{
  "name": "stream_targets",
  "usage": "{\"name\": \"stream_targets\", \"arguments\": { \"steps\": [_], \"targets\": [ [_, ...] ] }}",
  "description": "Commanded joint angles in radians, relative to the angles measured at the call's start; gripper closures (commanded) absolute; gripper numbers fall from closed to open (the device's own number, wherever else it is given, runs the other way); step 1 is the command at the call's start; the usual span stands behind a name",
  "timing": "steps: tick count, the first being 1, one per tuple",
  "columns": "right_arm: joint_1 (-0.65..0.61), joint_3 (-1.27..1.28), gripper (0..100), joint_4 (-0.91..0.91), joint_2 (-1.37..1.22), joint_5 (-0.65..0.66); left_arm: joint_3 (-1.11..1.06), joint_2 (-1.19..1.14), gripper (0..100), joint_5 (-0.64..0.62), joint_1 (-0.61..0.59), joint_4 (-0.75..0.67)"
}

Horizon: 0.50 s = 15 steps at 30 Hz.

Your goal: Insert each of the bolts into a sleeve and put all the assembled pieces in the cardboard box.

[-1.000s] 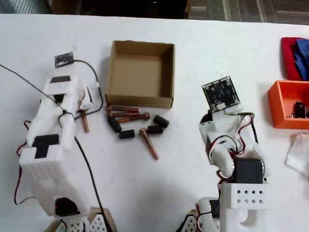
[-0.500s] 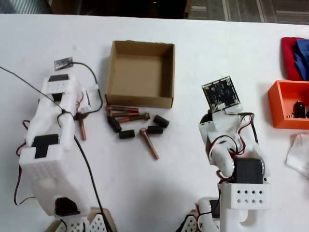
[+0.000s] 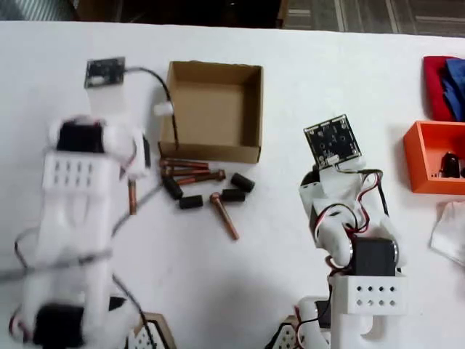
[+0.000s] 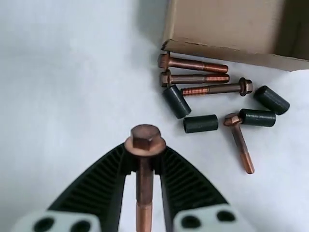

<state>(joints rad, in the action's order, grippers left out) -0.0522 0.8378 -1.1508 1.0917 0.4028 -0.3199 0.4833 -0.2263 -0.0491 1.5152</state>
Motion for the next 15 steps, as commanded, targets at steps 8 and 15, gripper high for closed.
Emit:
{"name": "stream_targets", "arguments": {
  "steps": [8,15],
  "targets": [
    [-0.028,0.181,97.5,0.208,0.189,-0.166,-0.72,0.763,98,-0.006,0.012,-0.663],
    [-0.236,0.436,97.5,0.407,0.429,-0.187,-1.046,1.174,97,-0.008,0.017,-0.948]
  ]
}}
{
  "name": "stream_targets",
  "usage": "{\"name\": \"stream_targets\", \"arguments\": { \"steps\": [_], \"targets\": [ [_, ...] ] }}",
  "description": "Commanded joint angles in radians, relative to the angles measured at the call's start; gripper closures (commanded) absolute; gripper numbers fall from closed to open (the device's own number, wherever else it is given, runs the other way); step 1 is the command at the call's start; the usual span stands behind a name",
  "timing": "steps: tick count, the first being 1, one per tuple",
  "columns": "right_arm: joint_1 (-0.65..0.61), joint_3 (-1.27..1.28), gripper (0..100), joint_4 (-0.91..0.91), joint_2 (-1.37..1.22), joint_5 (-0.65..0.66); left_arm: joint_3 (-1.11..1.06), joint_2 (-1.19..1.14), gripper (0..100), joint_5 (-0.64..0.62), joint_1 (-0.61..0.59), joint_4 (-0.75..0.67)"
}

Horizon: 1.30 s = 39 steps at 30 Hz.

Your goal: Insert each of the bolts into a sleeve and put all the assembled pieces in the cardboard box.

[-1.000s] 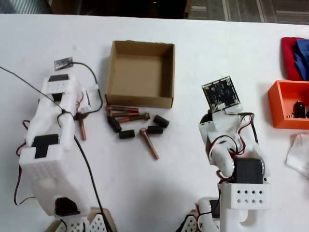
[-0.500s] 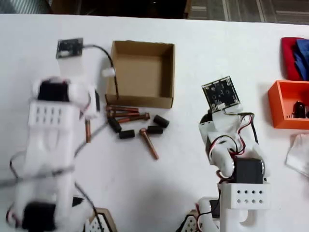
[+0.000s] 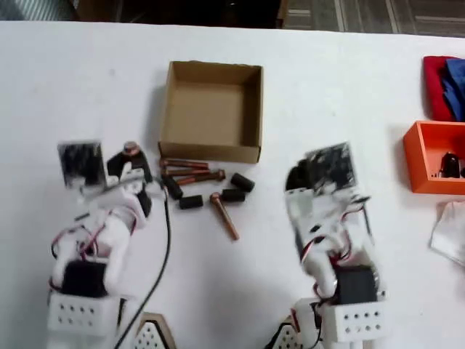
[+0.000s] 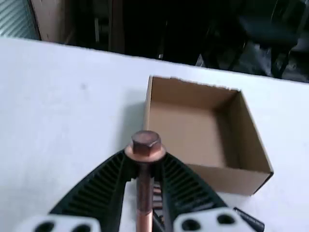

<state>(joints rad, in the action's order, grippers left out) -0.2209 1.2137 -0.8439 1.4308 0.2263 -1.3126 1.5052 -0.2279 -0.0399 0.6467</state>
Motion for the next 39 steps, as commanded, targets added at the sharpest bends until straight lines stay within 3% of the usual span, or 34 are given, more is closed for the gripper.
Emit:
{"name": "stream_targets", "arguments": {
  "steps": [1,10,17,22,29,39],
  "targets": [
    [-0.09,0.095,97.5,0.147,0.116,-0.011,-0.064,0.19,97,-0.006,0.009,-0.08],
    [-0.266,0.351,97.5,0.596,0.197,-0.055,-0.019,0.267,97,-0.041,0.041,-0.186],
    [-0.277,0.365,97.5,0.602,0.197,-0.16,0.111,0.264,97,-0.29,0.255,-0.201],
    [-0.278,0.365,97.5,0.602,0.197,-0.16,0.157,0.141,97,-0.222,0.287,-0.216],
    [-0.274,0.365,97.5,0.602,0.202,-0.163,0.309,-0.19,97,-0.206,0.384,-0.394],
    [-0.234,0.358,97.5,0.602,0.205,-0.163,0.418,-0.388,97,-0.206,0.462,-0.402]
  ]
}}
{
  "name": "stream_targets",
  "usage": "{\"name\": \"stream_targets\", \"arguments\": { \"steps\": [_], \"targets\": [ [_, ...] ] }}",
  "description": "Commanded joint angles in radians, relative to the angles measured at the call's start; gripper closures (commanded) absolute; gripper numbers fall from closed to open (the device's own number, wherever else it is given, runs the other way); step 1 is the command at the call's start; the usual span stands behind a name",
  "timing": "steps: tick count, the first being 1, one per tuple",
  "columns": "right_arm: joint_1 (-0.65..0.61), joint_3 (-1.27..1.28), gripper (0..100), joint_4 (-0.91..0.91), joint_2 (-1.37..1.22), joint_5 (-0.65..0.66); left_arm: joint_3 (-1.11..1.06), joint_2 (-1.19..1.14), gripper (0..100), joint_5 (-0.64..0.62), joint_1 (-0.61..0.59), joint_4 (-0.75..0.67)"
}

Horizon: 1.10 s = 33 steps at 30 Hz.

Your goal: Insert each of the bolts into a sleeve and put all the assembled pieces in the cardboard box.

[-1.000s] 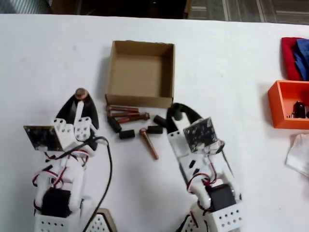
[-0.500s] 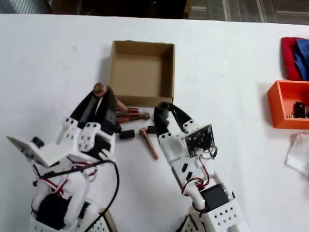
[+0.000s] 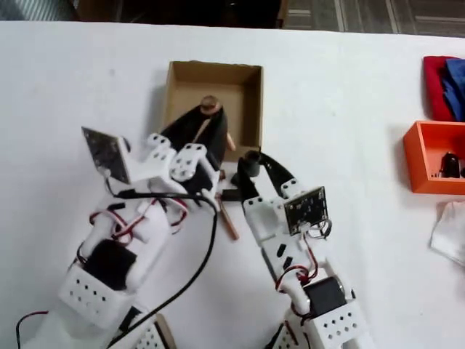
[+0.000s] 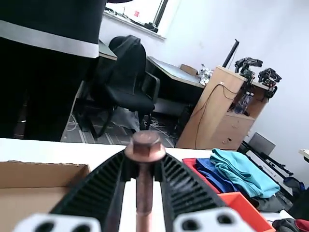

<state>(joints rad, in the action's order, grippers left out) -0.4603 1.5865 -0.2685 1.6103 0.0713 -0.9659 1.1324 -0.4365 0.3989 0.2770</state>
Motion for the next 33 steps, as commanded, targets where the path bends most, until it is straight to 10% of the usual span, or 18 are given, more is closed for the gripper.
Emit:
{"name": "stream_targets", "arguments": {
  "steps": [1,33],
  "targets": [
    [0.005,-0.015,97.5,0.027,0.025,-0.008,0.071,-0.021,97,0.003,0.029,-0.034],
    [0.012,-0.015,97.5,0.027,0.025,-0.008,0.067,-0.25,97,0.011,0.109,0.005]
  ]
}}
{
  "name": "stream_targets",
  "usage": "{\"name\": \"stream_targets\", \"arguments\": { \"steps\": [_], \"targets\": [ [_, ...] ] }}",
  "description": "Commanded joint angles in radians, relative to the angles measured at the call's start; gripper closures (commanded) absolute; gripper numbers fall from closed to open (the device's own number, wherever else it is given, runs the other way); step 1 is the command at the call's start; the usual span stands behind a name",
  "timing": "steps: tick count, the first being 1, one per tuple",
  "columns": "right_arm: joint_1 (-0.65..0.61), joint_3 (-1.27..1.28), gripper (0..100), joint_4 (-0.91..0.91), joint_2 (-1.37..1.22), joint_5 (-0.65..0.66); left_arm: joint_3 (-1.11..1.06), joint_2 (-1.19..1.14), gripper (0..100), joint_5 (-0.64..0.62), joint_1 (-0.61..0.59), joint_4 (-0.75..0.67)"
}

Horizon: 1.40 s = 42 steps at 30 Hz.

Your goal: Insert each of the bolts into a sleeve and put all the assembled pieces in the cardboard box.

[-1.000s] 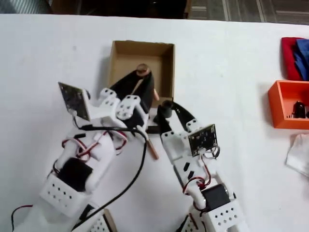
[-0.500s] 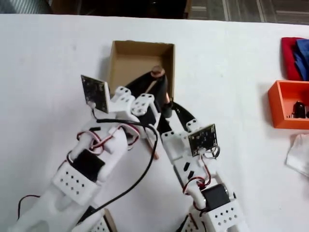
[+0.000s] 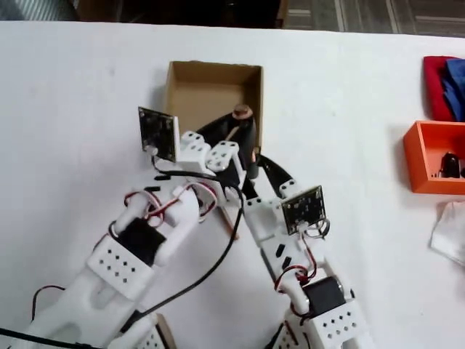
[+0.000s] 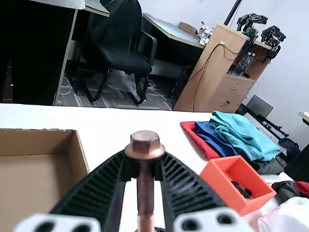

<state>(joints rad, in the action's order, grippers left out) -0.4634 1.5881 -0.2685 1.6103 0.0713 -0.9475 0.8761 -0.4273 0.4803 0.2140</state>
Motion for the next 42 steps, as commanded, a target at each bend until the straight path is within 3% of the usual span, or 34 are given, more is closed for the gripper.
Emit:
{"name": "stream_targets", "arguments": {
  "steps": [1,15,22,29,34,38,41,42],
  "targets": [
    [0.015,-0.017,97.5,0.027,0.025,-0.008,0.048,0.011,97,0.002,0.035,0.1],
    [0.013,-0.017,97.5,0.027,0.025,-0.008,0.051,0.146,97,0.002,0.044,0.373],
    [0.013,-0.017,97.5,0.027,0.025,-0.008,0.048,0.153,82,0.058,0.038,0.417],
    [0.015,-0.017,97.5,0.027,0.025,-0.008,0.054,0.155,82,0.064,0.034,0.414],
    [0.018,-0.017,97.5,0.013,0.025,-0.008,0.142,0.204,82,0.066,-0.08,0.446],
    [0.085,-0.017,97.5,-0.071,0.025,-0.009,0.312,0.261,86,0.074,-0.238,0.605],
    [0.174,-0.06,97.5,-0.15,0.019,-0.009,0.346,0.292,99,0.207,-0.381,0.764],
    [0.2,-0.095,97.5,-0.194,0.019,-0.009,0.329,0.299,97,0.253,-0.433,0.813]
  ]
}}
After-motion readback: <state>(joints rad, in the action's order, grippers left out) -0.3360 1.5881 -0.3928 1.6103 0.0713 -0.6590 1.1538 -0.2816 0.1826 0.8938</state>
